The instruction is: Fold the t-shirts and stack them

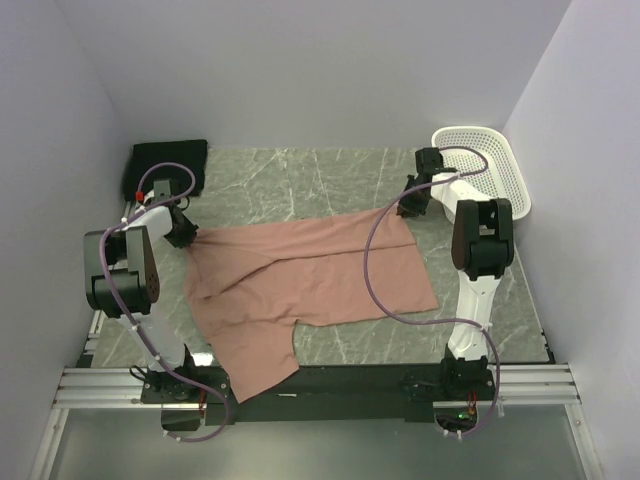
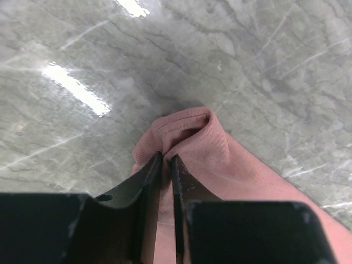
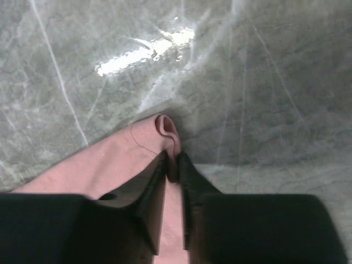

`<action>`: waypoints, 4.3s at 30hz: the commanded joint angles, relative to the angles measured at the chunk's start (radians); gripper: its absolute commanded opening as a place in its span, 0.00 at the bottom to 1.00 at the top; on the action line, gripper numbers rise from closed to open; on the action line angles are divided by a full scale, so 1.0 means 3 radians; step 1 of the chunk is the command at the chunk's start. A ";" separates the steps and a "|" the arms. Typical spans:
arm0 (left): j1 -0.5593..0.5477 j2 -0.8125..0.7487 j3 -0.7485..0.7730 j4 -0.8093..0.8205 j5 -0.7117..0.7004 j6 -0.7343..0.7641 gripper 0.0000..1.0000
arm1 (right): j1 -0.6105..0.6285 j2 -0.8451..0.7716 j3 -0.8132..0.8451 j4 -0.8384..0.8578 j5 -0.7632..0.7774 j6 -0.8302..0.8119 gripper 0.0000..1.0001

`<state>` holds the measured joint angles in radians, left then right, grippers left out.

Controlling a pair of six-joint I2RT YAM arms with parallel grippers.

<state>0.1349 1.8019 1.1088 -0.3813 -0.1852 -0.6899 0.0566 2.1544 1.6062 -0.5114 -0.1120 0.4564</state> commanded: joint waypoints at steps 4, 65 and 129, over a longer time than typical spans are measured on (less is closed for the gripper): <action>0.0113 0.0053 0.0129 -0.0064 -0.0201 0.0101 0.18 | -0.0010 0.0156 0.0332 -0.0315 0.0368 -0.0044 0.07; -0.0143 0.0585 0.0794 -0.0089 -0.0139 0.0070 0.50 | -0.0137 -0.0662 -0.1069 0.0232 0.0291 0.0120 0.25; -0.1973 -0.0796 -0.0843 -0.0053 -0.1438 -0.0722 0.42 | 0.1458 -0.3280 -0.3518 0.1592 -0.0143 0.0391 0.47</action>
<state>-0.4625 1.5566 0.8028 -0.4088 -0.5667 -0.9112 0.4885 1.1675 0.5503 -0.0841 -0.1520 0.5690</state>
